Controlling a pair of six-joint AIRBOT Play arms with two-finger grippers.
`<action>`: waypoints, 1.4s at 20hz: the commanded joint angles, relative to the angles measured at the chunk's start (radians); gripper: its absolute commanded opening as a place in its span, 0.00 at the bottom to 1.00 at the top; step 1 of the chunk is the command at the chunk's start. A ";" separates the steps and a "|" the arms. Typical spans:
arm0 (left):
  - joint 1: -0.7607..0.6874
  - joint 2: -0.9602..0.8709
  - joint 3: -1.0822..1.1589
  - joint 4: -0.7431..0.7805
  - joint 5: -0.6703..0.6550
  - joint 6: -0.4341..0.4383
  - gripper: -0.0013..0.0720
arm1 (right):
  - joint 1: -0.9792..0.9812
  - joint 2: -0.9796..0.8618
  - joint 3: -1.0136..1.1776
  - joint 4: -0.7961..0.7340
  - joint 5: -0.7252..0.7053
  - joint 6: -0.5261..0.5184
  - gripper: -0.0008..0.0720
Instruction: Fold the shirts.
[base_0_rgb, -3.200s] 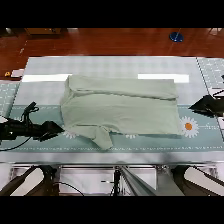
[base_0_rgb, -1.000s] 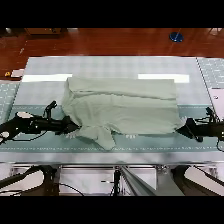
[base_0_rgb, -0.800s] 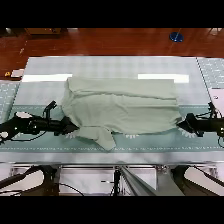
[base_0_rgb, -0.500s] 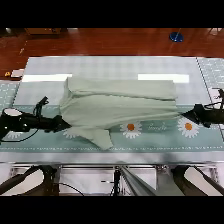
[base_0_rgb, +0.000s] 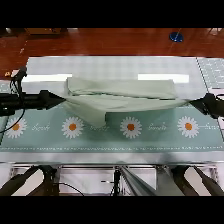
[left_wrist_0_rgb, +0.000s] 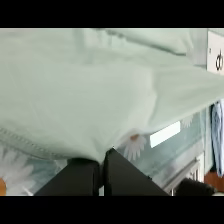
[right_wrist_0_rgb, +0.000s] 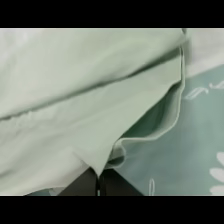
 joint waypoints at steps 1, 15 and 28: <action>-0.008 -0.055 0.055 -0.027 0.074 -0.006 0.06 | 0.011 -0.011 0.002 0.059 -0.090 0.000 0.04; -0.070 -0.563 0.461 -0.072 0.155 -0.024 0.07 | 0.311 -0.522 0.389 0.117 -0.404 0.006 0.04; -0.070 -0.796 0.642 -0.103 0.199 -0.047 0.07 | 0.321 -0.653 0.393 0.111 -0.561 0.012 0.04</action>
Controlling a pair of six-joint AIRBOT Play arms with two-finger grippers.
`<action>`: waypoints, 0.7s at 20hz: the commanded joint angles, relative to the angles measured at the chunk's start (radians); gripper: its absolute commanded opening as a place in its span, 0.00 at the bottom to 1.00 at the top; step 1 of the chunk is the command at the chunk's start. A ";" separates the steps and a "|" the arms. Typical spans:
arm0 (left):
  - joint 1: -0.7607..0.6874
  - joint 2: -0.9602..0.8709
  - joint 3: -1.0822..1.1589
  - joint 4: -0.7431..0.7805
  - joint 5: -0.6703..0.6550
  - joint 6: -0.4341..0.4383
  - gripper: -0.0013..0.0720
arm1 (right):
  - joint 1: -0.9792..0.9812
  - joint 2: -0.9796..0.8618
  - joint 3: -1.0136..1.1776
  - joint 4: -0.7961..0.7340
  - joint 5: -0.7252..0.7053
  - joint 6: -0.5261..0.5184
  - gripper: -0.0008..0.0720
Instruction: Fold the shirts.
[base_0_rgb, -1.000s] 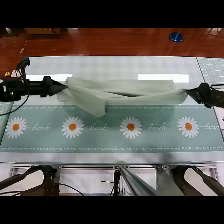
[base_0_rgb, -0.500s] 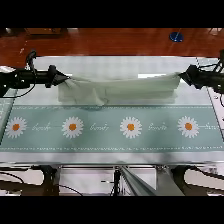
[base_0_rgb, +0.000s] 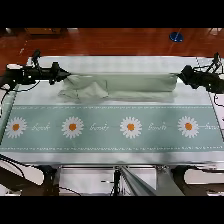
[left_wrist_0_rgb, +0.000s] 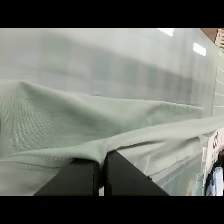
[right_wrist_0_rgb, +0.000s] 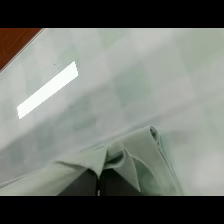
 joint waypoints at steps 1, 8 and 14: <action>0.000 -0.051 0.013 -0.002 0.024 -0.002 0.07 | 0.002 -0.043 0.002 -0.001 -0.008 0.000 0.04; -0.012 -0.099 0.013 -0.001 0.070 -0.002 0.07 | 0.010 -0.113 0.001 -0.014 0.019 -0.003 0.05; 0.034 -0.101 0.094 -0.024 -0.011 -0.002 0.76 | 0.032 -0.086 0.018 0.035 0.033 -0.079 0.53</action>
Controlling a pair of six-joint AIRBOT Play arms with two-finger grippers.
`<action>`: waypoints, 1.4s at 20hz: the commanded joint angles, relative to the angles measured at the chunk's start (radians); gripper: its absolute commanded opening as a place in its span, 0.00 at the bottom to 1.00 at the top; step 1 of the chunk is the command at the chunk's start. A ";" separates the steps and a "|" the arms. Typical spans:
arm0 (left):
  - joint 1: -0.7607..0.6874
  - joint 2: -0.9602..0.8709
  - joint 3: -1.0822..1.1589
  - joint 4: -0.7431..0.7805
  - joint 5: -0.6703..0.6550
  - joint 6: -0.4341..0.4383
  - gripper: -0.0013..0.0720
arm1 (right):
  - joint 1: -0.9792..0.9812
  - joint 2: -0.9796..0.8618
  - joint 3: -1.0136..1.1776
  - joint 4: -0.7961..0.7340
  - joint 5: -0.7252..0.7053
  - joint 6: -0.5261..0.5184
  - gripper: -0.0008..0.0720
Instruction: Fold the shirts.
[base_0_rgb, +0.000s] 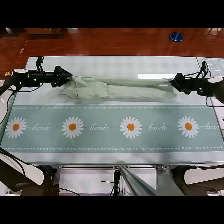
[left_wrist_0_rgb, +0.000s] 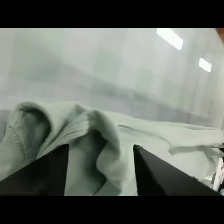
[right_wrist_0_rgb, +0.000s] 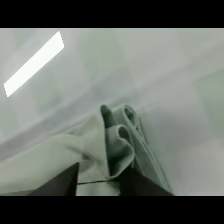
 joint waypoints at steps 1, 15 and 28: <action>0.055 -0.002 0.091 -0.008 -0.107 0.001 0.76 | -0.023 0.048 0.031 0.001 0.050 -0.064 0.59; 0.148 0.055 0.193 0.143 -0.433 -0.029 0.65 | -0.220 -0.072 0.096 -0.064 0.391 0.063 0.73; 0.125 0.086 0.193 0.064 -0.447 -0.030 0.40 | -0.032 -0.055 0.169 0.024 0.328 0.022 0.04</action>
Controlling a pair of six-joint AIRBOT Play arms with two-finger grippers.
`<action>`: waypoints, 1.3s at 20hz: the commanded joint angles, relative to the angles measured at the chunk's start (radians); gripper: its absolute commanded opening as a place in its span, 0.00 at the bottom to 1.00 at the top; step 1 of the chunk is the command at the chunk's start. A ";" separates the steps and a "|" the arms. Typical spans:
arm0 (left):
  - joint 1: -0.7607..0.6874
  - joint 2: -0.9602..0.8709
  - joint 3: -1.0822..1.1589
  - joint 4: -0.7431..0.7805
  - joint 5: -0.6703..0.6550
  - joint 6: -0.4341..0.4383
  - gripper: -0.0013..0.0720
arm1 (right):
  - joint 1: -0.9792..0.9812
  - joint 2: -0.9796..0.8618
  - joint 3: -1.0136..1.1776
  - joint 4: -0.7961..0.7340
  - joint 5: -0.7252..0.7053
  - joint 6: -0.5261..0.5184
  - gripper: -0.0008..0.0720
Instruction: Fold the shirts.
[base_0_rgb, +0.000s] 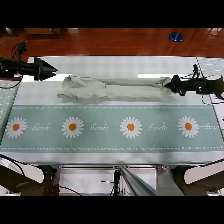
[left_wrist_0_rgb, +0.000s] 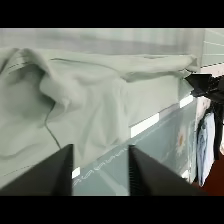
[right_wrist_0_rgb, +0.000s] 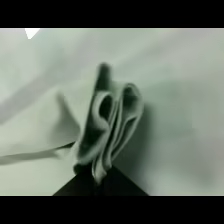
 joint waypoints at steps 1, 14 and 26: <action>-0.011 0.029 0.000 -0.079 -0.004 -0.002 0.32 | -0.012 0.100 0.039 0.018 0.055 -0.014 0.04; -0.517 0.090 0.000 -0.125 0.156 -0.156 0.06 | -0.034 0.521 0.040 -0.151 0.293 0.069 0.04; -0.874 0.034 -0.011 -0.013 0.341 -0.261 0.07 | -0.034 0.741 0.040 -0.254 0.423 0.087 0.04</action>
